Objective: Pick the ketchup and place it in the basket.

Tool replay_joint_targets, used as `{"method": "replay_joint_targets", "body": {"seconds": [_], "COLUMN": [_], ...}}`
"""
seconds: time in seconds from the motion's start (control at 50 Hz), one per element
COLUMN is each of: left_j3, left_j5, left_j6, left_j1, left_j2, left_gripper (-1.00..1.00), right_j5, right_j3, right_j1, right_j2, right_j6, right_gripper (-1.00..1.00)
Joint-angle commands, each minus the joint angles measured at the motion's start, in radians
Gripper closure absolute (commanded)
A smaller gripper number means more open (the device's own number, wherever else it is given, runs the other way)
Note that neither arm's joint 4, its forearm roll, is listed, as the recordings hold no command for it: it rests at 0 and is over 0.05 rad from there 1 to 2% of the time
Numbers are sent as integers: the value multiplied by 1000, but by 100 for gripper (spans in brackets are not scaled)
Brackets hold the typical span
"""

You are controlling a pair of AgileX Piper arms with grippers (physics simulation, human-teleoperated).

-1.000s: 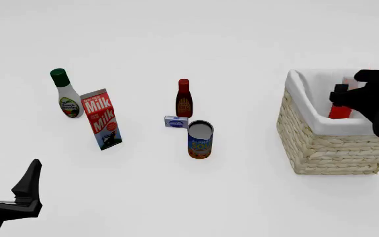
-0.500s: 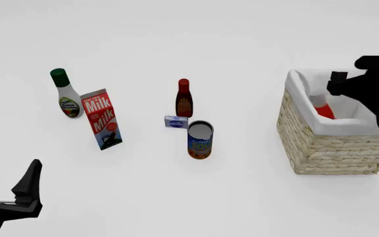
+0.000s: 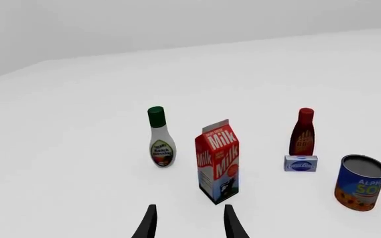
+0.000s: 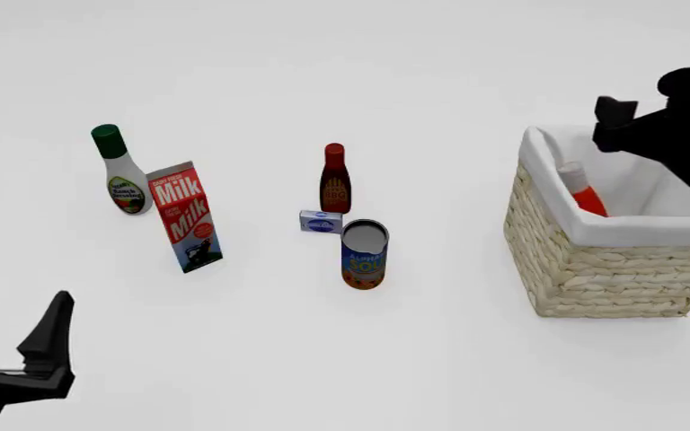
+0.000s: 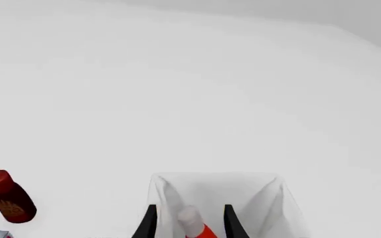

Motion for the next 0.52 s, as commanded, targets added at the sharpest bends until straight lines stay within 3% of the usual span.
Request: {"method": "replay_joint_targets", "body": {"seconds": [0.02, 0.08, 0.1, 0.12, 0.36, 0.52], "left_j3": [0, 0, 0, 0, 0, 0], "left_j5": [16, 16, 16, 18, 39, 50], "left_j6": [-7, -8, -6, -3, -3, -3], "left_j1": [0, 1, 1, 4, 1, -3], "left_j2": [-21, -22, -22, -25, -51, -65], "left_gripper": [-100, -100, -100, -100, -100, -100], "right_j5": [25, 18, 6, -6, -62, -108], "right_j3": [56, 77, 94, 109, 240, 378], "right_j1": [46, 62, 71, 80, 80, 117], "right_j2": [-132, -160, -174, -206, -386, -562], "right_j6": [-1, -13, -48, -26, -17, -96], "right_gripper": [-100, -100, -100, -100, -100, -100]}}
